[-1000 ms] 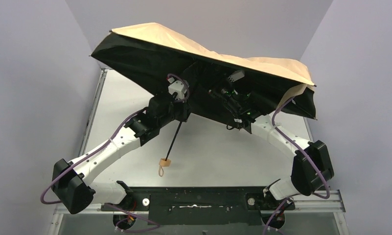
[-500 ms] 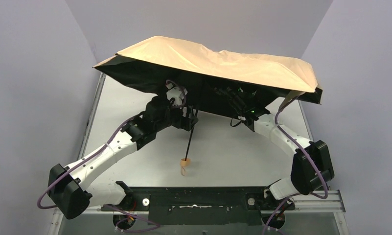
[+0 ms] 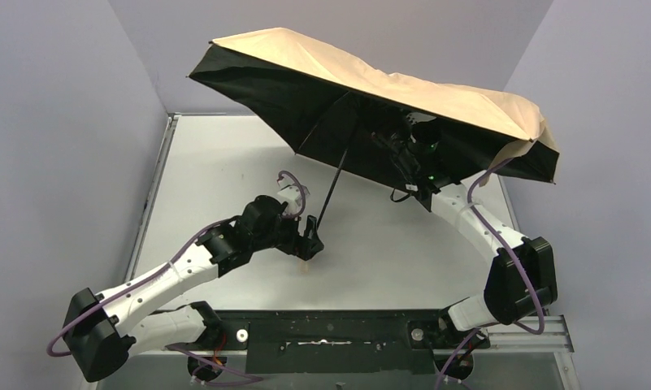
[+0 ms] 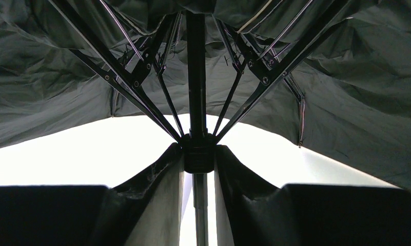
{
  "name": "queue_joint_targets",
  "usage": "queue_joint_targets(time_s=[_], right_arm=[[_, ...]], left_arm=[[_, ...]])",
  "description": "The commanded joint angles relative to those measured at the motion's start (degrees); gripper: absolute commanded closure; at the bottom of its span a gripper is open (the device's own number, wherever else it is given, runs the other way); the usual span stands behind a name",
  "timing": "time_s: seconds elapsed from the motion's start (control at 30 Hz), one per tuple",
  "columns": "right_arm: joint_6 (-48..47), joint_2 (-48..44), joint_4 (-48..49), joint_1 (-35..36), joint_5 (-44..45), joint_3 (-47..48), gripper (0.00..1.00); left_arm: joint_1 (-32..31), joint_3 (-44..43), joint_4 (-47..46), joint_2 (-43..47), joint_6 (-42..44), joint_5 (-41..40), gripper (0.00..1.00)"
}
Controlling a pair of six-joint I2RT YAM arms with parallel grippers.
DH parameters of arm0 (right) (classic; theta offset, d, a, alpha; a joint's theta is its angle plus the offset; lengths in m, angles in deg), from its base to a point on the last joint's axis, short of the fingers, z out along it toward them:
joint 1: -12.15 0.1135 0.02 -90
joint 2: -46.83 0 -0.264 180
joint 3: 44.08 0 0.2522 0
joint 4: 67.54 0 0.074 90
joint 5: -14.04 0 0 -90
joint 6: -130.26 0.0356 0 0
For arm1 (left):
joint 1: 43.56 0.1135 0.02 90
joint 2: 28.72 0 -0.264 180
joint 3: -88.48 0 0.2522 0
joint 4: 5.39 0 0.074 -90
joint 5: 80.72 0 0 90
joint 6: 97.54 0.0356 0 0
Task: Put away the umbrella
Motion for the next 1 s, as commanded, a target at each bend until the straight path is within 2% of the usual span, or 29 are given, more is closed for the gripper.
queue_joint_targets(time_s=[0.0,0.1,0.17,0.43,0.6,0.8,0.9,0.97], right_arm=[[-0.23,-0.75,-0.47,-0.76,1.99,1.91,1.0],[0.09,-0.91,-0.36,-1.12,1.99,1.53,1.0],[0.35,-0.91,-0.44,-1.26,1.84,1.47,1.0],[2.01,-0.67,-0.54,-1.72,1.21,1.39,1.0],[1.82,-1.15,-2.48,-1.8,0.89,0.46,1.0],[-0.24,-3.8,-11.4,0.3,2.04,-1.55,1.0],[-1.99,-6.79,-15.19,7.28,6.09,-5.71,1.0],[-1.05,-7.62,-16.9,12.27,7.38,-8.82,1.0]], left_arm=[[-1.62,0.8,1.43,2.71,-2.01,0.82,0.18],[-1.84,2.21,1.63,3.03,-2.22,0.61,0.19],[-1.83,2.91,0.76,2.91,-2.37,0.85,0.25],[-1.88,1.82,-2.61,-1.7,-2.29,4.39,0.73],[-1.88,-0.77,-3.54,-2.06,-0.7,1.61,1.0],[-1.64,-9.73,-2.19,-1.68,2.37,-7.23,1.0],[-0.61,-13.52,-4.17,-2.93,2.89,-11.1,1.0],[0.59,-15.24,-6.75,-4.2,2.23,-10.59,1.0]])
